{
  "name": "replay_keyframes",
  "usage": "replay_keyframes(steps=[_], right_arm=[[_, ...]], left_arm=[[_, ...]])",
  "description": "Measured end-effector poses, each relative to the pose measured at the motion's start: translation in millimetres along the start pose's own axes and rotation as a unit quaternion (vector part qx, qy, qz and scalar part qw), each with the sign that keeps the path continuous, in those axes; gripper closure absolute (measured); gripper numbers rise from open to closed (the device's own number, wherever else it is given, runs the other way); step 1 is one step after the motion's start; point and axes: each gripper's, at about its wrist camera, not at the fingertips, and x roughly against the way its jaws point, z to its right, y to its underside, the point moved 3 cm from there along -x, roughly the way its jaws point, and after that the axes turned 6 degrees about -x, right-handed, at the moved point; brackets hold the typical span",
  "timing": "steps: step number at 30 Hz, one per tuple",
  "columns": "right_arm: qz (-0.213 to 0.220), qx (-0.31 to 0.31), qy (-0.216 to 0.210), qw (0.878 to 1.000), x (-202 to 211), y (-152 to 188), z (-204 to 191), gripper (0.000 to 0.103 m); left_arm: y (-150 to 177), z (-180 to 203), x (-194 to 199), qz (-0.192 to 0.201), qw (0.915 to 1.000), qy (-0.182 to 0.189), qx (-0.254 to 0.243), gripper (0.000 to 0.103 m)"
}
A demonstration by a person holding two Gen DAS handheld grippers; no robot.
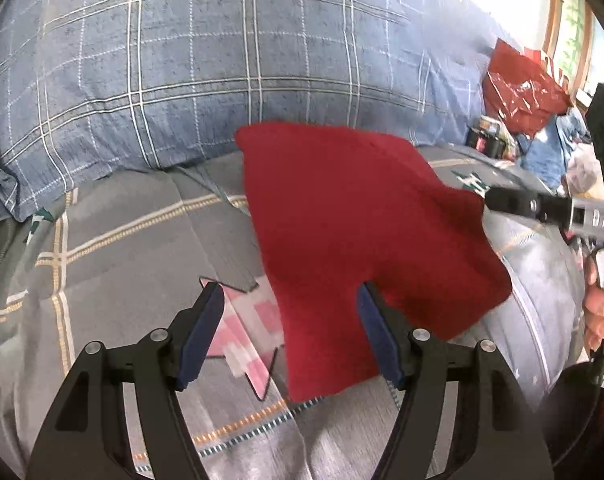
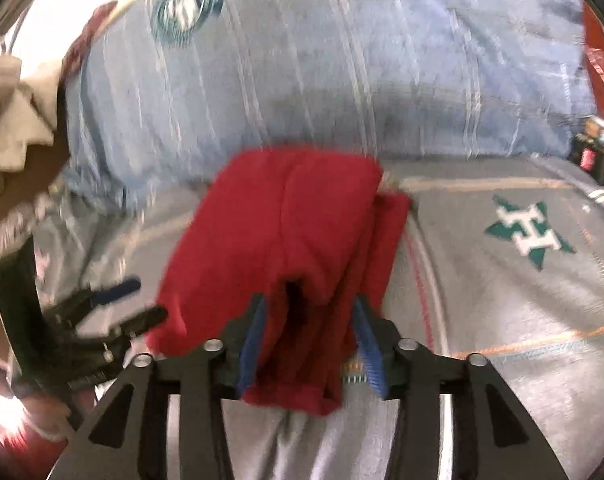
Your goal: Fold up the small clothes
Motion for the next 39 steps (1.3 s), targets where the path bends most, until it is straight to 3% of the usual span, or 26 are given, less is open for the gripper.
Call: replay_keyframes(steps=[4, 7, 15, 22, 27, 29, 30, 31, 36, 39], right_arm=[[-0.007, -0.001, 0.022, 1.0, -30.4, -14.0, -5.8, 0.05], [-0.034, -0.009, 0.049, 0.998, -62.9, -2.5, 6.2, 0.049], [0.002, -0.095, -0.036, 0.995, -55.7, -3.3, 35.4, 0.025], [-0.011, -0.102, -0.028, 0.994, -64.9, -2.5, 40.2, 0.013], [-0.018, -0.108, -0.048, 0.993, -73.6, -7.5, 41.6, 0.012], [-0.024, -0.118, -0.073, 0.99, -81.1, -7.9, 41.2, 0.016], [-0.025, -0.113, -0.077, 0.99, -83.8, -6.6, 39.0, 0.026], [-0.022, -0.104, -0.075, 0.991, -84.4, -5.8, 35.8, 0.033], [0.001, -0.067, -0.071, 0.995, -67.0, -8.6, 20.1, 0.056], [0.009, -0.06, -0.102, 0.993, -41.2, -10.1, 6.8, 0.058]], left_arm=[[-0.7, -3.6, -13.3, -0.013, 0.9998, -0.017, -0.001, 0.035], [2.4, -3.3, -19.4, -0.017, 0.9997, -0.018, -0.006, 0.03], [0.1, -10.8, -18.4, -0.018, 0.9998, -0.007, 0.011, 0.027], [-12.4, -33.0, -32.0, -0.022, 0.9923, 0.059, 0.106, 0.025], [-21.7, -24.0, -58.1, -0.032, 0.9888, 0.095, 0.111, 0.019], [-21.7, -22.7, -71.4, -0.041, 0.9832, 0.119, 0.132, 0.019], [-21.1, -23.4, -75.8, -0.045, 0.979, 0.135, 0.146, 0.02], [-21.2, -22.8, -79.4, -0.048, 0.9742, 0.155, 0.157, 0.027], [-28.9, -12.1, -60.9, -0.04, 0.9799, 0.14, 0.136, 0.046], [-31.2, -7.1, -31.9, -0.039, 0.9796, 0.148, 0.13, 0.049]])
